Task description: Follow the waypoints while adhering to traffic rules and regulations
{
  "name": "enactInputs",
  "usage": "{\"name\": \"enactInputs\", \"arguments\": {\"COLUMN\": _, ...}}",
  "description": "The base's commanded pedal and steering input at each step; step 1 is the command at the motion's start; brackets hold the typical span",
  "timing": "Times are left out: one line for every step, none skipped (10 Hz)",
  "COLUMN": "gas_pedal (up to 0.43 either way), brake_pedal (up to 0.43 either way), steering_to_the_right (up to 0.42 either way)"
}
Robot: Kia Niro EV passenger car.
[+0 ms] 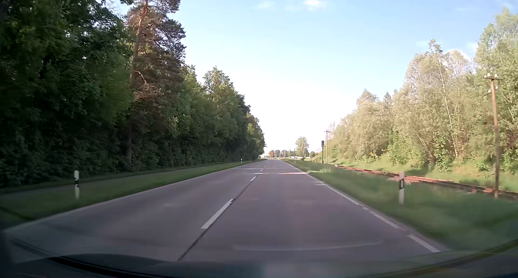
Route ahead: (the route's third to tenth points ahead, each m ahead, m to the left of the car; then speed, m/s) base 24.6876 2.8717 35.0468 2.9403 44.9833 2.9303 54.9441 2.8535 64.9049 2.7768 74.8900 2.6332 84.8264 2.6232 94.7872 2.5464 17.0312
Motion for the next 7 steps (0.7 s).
{"name": "enactInputs", "arguments": {"gas_pedal": 0.197, "brake_pedal": 0.000, "steering_to_the_right": 0.000}}
{"name": "enactInputs", "arguments": {"gas_pedal": 0.197, "brake_pedal": 0.000, "steering_to_the_right": 0.000}}
{"name": "enactInputs", "arguments": {"gas_pedal": 0.197, "brake_pedal": 0.000, "steering_to_the_right": 0.000}}
{"name": "enactInputs", "arguments": {"gas_pedal": 0.197, "brake_pedal": 0.000, "steering_to_the_right": 0.000}}
{"name": "enactInputs", "arguments": {"gas_pedal": 0.197, "brake_pedal": 0.000, "steering_to_the_right": 0.000}}
{"name": "enactInputs", "arguments": {"gas_pedal": 0.197, "brake_pedal": 0.000, "steering_to_the_right": 0.000}}
{"name": "enactInputs", "arguments": {"gas_pedal": 0.197, "brake_pedal": 0.000, "steering_to_the_right": 0.000}}
